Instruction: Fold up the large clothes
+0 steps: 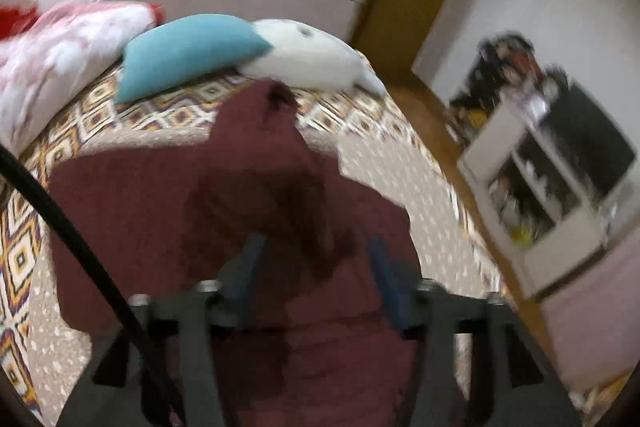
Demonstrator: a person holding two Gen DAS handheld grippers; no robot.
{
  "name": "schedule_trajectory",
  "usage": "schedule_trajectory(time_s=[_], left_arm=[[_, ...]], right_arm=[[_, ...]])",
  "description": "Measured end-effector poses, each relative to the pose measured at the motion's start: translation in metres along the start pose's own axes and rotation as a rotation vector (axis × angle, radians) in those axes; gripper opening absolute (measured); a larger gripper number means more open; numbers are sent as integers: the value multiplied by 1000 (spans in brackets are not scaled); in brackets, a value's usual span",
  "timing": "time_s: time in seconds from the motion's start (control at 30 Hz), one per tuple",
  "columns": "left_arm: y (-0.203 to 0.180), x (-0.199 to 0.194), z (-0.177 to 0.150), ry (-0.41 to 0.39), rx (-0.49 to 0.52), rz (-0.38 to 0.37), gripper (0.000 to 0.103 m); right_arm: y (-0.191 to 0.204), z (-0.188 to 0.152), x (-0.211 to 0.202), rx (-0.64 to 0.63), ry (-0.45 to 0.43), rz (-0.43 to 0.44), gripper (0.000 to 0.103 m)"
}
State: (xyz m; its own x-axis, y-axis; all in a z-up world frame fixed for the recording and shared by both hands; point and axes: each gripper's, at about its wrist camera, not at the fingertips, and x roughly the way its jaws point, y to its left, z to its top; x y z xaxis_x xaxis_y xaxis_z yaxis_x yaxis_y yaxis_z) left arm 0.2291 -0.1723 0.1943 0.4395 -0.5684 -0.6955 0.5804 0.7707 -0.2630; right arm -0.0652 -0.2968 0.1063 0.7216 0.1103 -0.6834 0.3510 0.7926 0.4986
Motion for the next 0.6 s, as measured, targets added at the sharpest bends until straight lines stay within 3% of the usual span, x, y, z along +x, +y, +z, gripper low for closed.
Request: schedule_trajectory(time_s=[0.1,0.23,0.47,0.6], left_arm=[[-17,2,-18,19,54,21,59],[1,-15,-43,26,16,79,59],[62,-71,-105,-7,-28,313,63],[90,-94,-152,-68,17,487,66]], right_arm=[[-11,1,-5,24,-5,10,61],[-11,3,-7,16,-5,21,61],[27,26,6,-92,-12,3,61],[44,73,45,-130,-41,-69,67]])
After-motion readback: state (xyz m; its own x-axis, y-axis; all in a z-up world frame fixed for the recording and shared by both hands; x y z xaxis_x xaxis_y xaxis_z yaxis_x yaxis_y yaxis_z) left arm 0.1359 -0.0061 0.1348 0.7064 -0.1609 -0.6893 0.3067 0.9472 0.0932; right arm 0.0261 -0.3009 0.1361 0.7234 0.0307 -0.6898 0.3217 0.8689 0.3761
